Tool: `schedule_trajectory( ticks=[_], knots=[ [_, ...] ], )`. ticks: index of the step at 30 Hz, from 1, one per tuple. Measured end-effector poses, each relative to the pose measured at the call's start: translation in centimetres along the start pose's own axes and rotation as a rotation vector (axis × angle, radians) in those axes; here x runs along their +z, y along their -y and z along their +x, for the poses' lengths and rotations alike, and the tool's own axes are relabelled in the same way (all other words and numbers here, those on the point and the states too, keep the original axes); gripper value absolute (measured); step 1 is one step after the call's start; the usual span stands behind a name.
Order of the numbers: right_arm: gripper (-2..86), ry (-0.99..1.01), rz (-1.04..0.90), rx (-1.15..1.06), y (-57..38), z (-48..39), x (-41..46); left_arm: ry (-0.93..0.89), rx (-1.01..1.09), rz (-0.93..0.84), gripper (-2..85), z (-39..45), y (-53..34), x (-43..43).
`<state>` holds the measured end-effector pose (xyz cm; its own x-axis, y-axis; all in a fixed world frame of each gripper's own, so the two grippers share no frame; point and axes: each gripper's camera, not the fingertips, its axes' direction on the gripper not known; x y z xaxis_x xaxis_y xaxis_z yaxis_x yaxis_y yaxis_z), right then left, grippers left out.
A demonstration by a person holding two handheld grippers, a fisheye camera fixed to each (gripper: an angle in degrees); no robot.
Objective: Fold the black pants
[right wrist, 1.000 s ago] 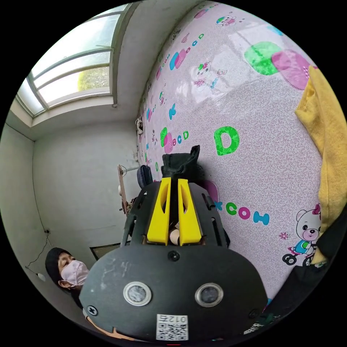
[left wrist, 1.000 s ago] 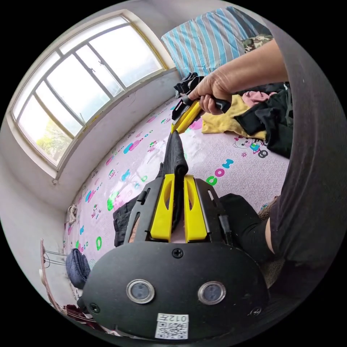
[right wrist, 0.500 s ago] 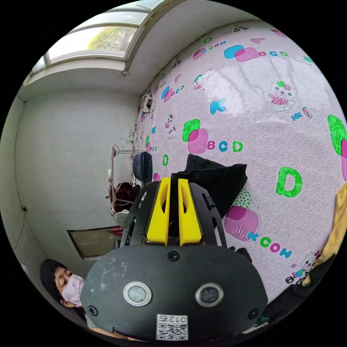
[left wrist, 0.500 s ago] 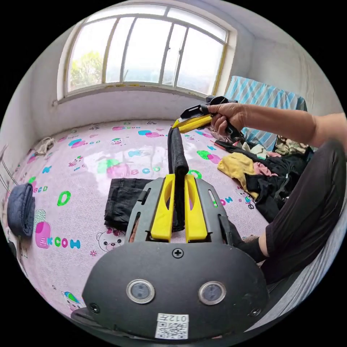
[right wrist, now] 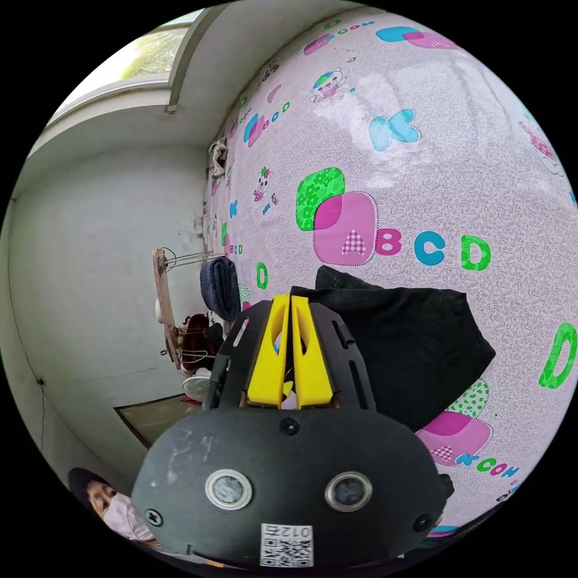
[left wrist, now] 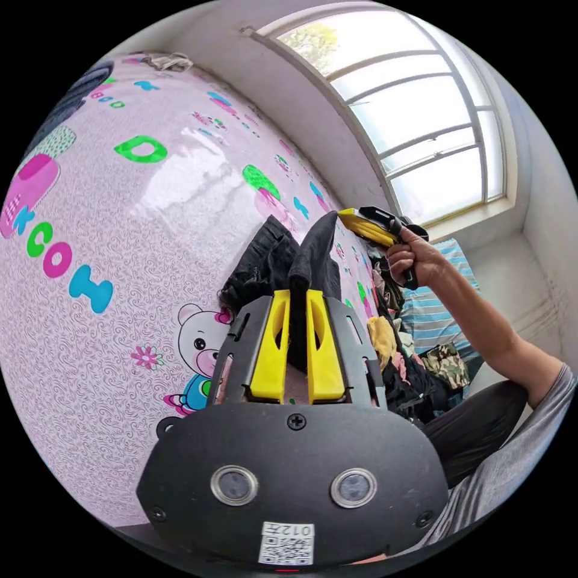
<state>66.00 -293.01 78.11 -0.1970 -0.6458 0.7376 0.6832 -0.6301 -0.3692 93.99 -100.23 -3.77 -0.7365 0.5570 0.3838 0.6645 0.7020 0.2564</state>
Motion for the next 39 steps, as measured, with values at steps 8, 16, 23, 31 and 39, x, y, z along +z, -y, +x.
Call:
schedule_trajectory(
  ticks=[8,16,23,31,39],
  knots=[
    [-0.8,-0.092,-0.059,-0.114,-0.8,7.9,-3.9,-0.144,-0.167,0.018,3.8,-4.6,3.5,0.0],
    [-0.8,-0.276,-0.161,-0.290,-1.8,10.2,-3.8,-0.047,-0.229,0.089,4.0,-5.1,5.2,-1.5],
    [-0.8,-0.436,-0.177,-0.331,-1.8,10.6,-6.7,0.062,-0.205,0.057,3.8,-4.1,6.8,-1.0],
    [0.0,-0.412,-0.295,-0.314,-1.5,8.1,-20.5,0.131,-0.061,0.156,1.9,-0.2,7.3,-3.5],
    [7.3,-0.271,-0.288,-0.122,-6.1,12.2,-38.0,0.126,0.141,-0.118,1.7,4.2,14.0,-0.2]
  ],
)
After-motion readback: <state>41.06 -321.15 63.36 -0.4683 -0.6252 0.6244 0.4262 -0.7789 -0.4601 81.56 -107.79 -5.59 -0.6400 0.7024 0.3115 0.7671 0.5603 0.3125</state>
